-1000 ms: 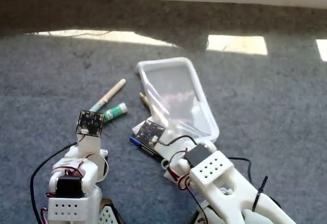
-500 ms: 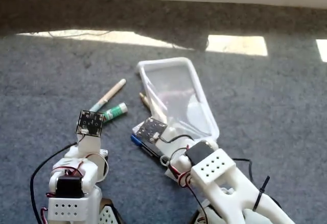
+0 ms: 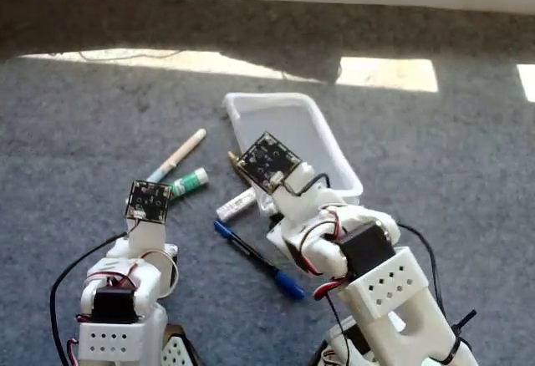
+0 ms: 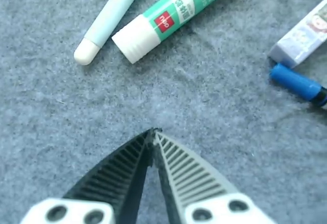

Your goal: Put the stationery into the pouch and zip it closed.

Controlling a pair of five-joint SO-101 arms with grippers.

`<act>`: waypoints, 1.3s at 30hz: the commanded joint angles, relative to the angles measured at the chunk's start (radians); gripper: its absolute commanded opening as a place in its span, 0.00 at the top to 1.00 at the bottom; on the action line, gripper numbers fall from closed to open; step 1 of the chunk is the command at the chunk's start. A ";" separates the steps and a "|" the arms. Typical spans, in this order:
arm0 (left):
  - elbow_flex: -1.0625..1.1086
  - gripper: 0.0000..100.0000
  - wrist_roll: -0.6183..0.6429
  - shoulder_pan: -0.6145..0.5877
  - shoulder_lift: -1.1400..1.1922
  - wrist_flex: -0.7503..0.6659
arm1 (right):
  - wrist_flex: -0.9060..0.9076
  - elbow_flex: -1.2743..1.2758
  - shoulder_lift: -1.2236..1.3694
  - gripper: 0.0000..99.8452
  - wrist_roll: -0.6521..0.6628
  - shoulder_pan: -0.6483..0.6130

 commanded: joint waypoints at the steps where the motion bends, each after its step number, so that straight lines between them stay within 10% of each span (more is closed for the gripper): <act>1: 0.001 0.99 0.006 0.028 -0.015 0.002 | 0.010 -0.117 -0.030 0.99 -0.011 0.018; 17: -0.280 0.98 0.018 0.033 -0.015 -0.321 | 0.002 -0.266 -0.033 0.99 0.031 -0.096; 23: -0.406 0.69 0.296 0.033 -0.013 -0.190 | 0.002 -0.268 -0.031 0.99 0.031 -0.113; 39: -0.558 0.69 0.333 0.341 -0.015 -0.069 | 0.002 -0.269 -0.030 0.99 0.029 -0.105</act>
